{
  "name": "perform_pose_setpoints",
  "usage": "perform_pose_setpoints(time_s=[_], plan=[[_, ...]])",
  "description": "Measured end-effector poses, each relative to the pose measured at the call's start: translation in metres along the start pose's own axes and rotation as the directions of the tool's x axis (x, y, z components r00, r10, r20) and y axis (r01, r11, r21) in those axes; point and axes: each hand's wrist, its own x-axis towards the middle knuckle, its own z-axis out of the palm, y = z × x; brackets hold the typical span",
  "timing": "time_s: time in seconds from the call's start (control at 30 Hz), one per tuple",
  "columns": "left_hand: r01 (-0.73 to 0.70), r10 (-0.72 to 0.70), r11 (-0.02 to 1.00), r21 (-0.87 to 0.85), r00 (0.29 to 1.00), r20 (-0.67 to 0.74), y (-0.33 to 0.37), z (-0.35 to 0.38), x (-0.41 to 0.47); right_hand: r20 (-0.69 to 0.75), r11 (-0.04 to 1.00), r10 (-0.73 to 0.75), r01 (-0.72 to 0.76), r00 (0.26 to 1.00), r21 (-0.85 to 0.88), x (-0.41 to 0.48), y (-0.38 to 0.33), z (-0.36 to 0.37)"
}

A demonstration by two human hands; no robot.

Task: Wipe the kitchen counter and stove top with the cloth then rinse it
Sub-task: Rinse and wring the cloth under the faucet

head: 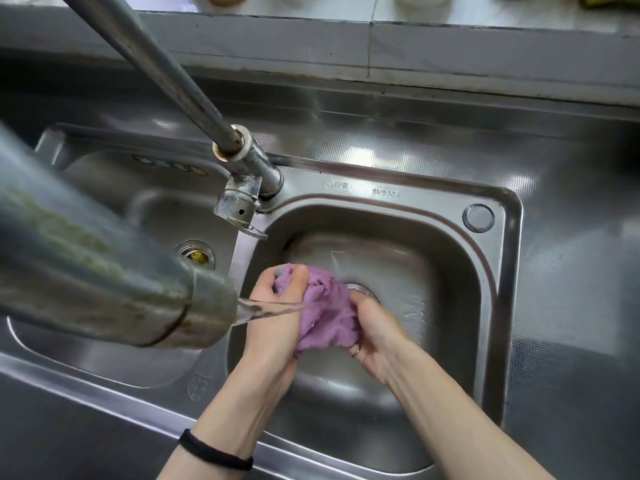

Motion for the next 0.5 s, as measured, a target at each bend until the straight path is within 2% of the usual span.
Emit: perform_pose_setpoints(time_s=[0.1,0.17,0.27,0.37,0.5], plan=[[0.018,-0.016,0.995,-0.098,1.000,0.019,0.001,0.011,-0.004,0.048,0.996,0.076,-0.073,0.996,-0.057,-0.003,0.007,0.010],[0.002,0.001,0.996,-0.092,0.999,0.033,0.000,0.016,-0.005,0.181,0.991,0.134,-0.133,0.974,-0.019,-0.006,0.007,0.014],[-0.032,0.034,0.999,-0.042,0.998,0.049,-0.001,0.018,-0.005,0.347,0.988,0.108,-0.138,0.932,0.064,-0.010,0.004,0.014],[-0.099,0.096,0.993,0.058,0.994,0.052,0.000,0.015,-0.005,0.331,0.972,0.099,-0.162,0.938,0.170,-0.011,0.000,0.010],[-0.243,0.228,0.947,0.212,0.969,0.092,0.006,0.007,-0.010,0.204,0.957,0.108,-0.158,0.973,0.243,-0.009,-0.002,0.009]])
